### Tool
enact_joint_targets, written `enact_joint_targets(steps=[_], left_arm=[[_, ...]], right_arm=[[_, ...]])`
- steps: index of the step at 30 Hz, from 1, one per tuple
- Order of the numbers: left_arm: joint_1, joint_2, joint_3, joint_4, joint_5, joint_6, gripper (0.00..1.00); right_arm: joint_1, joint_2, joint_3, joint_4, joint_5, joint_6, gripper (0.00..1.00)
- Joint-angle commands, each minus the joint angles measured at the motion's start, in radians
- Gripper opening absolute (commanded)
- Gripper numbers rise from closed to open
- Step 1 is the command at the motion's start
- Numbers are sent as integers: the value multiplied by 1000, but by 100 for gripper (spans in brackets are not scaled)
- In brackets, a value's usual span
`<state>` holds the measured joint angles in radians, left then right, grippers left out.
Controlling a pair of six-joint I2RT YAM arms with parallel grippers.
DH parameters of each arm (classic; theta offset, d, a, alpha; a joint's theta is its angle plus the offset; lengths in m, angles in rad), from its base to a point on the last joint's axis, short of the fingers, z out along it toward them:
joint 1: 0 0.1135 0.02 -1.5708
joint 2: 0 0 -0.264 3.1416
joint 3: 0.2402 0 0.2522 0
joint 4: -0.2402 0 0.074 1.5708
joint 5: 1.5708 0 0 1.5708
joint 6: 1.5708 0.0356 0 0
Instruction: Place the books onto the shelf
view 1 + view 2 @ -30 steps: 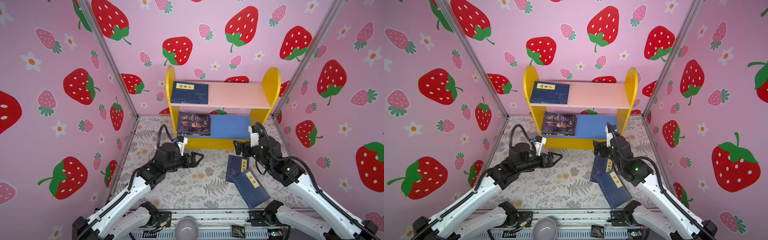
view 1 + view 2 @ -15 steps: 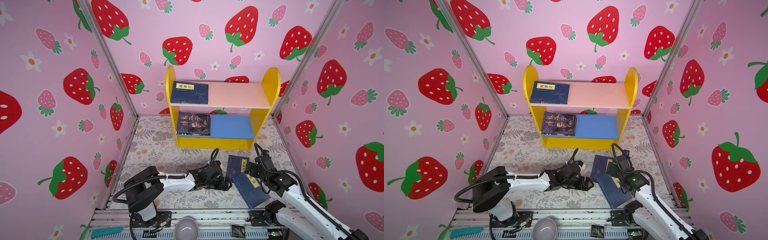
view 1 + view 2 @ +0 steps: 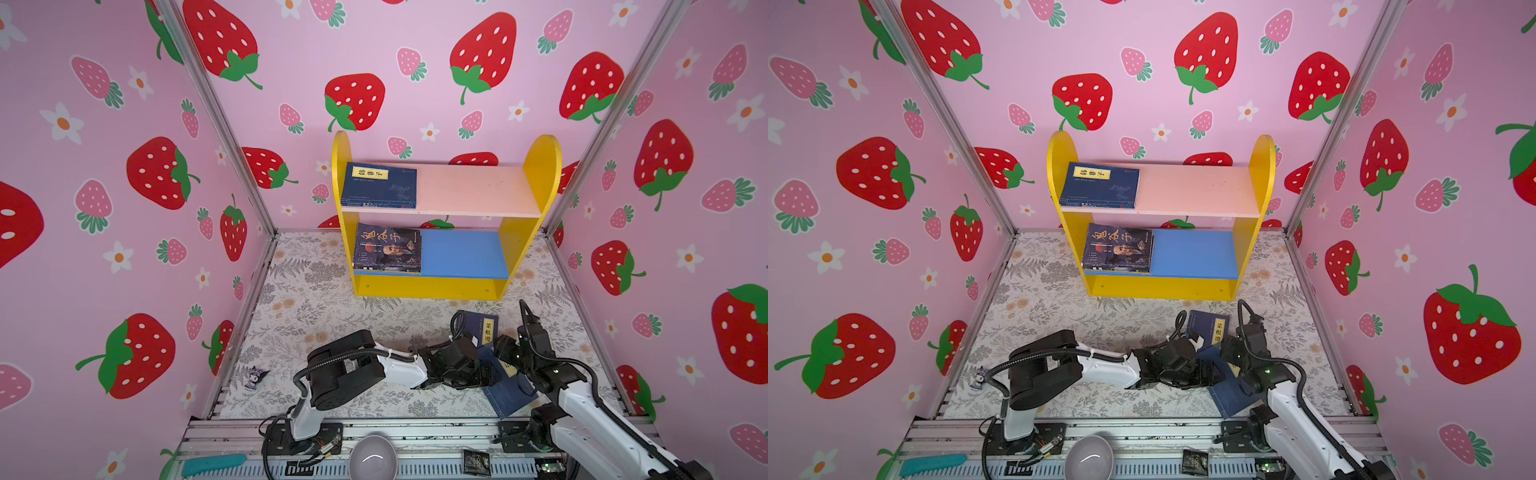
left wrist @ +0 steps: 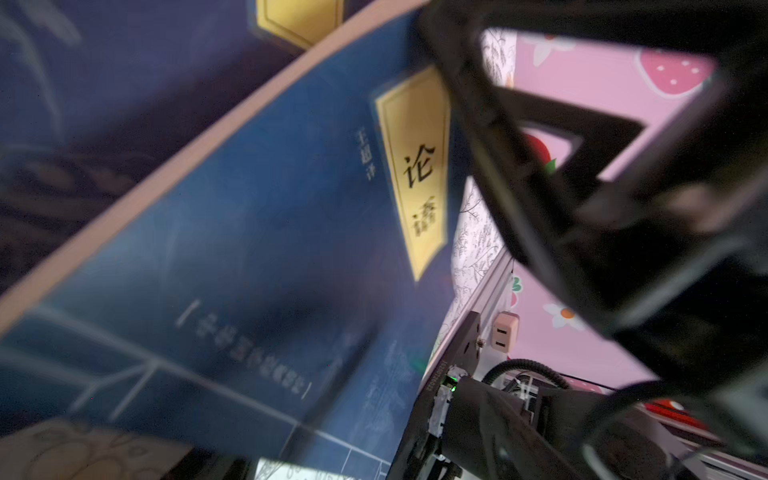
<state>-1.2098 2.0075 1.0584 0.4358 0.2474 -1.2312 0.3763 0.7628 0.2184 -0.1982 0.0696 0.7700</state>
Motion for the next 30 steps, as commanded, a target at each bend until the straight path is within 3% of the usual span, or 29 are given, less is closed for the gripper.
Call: enact_joint_targets(steps=[1, 8, 14, 18, 20, 24, 30], left_arm=[[4, 36, 11, 65, -23, -67, 79], [7, 47, 20, 226, -44, -63, 58], [11, 11, 12, 167, -65, -38, 20], [23, -74, -3, 63, -100, 33, 1], [33, -149, -5, -28, -104, 113, 0], [51, -371, -14, -285, -232, 328, 0], [135, -706, 43, -653, -283, 603, 0]], right_arm=[[-5, -24, -82, 89, -57, 85, 53], [-5, -54, -145, 125, -56, 120, 52], [-5, -78, -107, 128, -62, 113, 53], [-7, -89, 15, 103, -94, 59, 61], [-6, -98, 104, 82, -107, 20, 72], [-7, -118, 290, 69, -125, -55, 90], [-7, -94, 480, 160, -233, -128, 100]])
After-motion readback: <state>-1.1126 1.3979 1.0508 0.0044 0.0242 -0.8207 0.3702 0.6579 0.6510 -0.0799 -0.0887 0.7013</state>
